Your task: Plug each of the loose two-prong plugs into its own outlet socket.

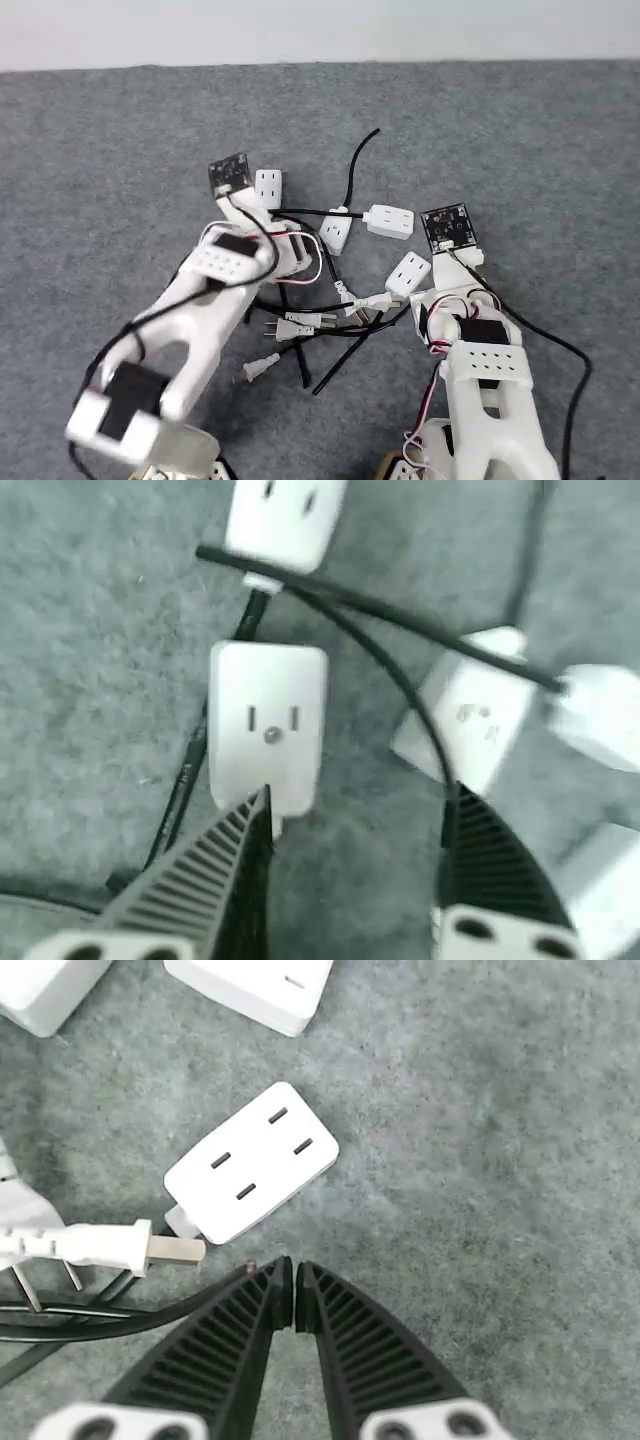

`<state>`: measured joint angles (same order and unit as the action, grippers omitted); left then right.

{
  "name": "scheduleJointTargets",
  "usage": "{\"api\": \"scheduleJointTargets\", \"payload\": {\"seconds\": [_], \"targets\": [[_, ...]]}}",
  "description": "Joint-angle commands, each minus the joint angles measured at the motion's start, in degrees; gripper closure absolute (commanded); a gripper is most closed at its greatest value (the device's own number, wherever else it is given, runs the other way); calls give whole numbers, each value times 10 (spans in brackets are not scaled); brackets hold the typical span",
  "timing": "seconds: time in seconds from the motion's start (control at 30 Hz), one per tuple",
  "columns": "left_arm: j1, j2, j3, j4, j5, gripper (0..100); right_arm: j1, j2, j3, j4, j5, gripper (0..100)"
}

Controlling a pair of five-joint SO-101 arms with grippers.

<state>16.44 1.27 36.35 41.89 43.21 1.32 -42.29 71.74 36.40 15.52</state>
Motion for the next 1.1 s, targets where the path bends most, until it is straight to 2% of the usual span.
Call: {"api": "scheduleJointTargets", "payload": {"seconds": [0.0, 0.3, 0.47, 0.53, 0.7, 0.93, 1.07], "targets": [[-25, 79, -95, 37, 8, 749, -6, 0, -11, -12, 7, 989], [-62, 80, -95, 34, 7, 776, -8, 1, -11, -12, 7, 989], [-69, 97, -74, 35, -55, 781, -8, 1, -11, -12, 7, 989], [-69, 98, -74, 36, -56, 792, -8, 1, -11, -12, 7, 989], [-73, 98, -73, 36, -58, 848, -8, 1, -11, -12, 7, 989], [-111, 97, -75, 48, -59, 976, -8, 1, -11, -12, 7, 989], [-132, 86, -73, 69, -60, 987, -9, 1, -11, -12, 7, 989]]}}
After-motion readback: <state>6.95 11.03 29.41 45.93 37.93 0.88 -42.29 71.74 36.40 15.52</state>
